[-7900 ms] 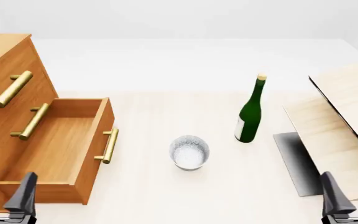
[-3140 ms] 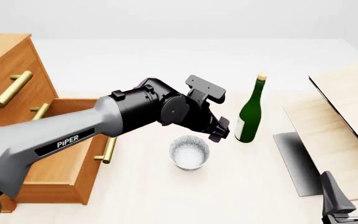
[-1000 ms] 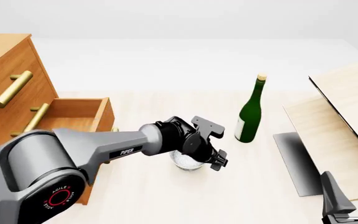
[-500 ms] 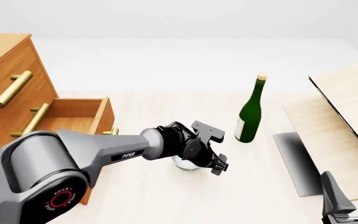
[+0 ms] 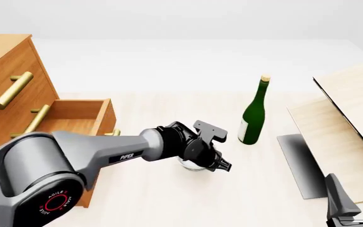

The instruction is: Put the bowl in the bottom drawer of the cabinet.

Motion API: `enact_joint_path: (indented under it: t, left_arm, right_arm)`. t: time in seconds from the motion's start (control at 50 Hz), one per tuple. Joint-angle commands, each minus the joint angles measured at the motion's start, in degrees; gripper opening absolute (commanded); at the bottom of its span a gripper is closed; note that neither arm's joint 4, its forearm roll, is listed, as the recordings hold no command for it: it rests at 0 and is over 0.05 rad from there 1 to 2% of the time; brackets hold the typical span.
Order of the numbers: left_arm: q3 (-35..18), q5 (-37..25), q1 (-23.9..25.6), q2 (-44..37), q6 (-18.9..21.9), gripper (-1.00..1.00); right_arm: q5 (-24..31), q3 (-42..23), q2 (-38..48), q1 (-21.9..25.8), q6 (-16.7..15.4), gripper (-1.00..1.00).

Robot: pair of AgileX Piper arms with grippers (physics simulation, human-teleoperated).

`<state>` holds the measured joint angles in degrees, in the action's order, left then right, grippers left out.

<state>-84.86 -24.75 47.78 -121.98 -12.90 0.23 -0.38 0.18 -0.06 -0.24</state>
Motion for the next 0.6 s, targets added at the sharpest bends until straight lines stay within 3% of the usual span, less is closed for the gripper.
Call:
enact_joint_path:
  t: [0.02,0.34,0.6]
  left_arm:
    - [0.27,-0.08,-1.24,0.22,0.78,-1.0]
    - [-1.43,-2.61,-3.24,6.94,3.92,-1.0]
    - [0.48,-1.96,-4.6,10.47,5.15,-1.0]
  right_arm:
    - [0.0,0.0,0.0,0.0,-0.01,1.0]
    - [0.0,0.0,0.0,0.0,0.01,1.0]
    - [0.0,0.0,0.0,-0.01,0.02,1.0]
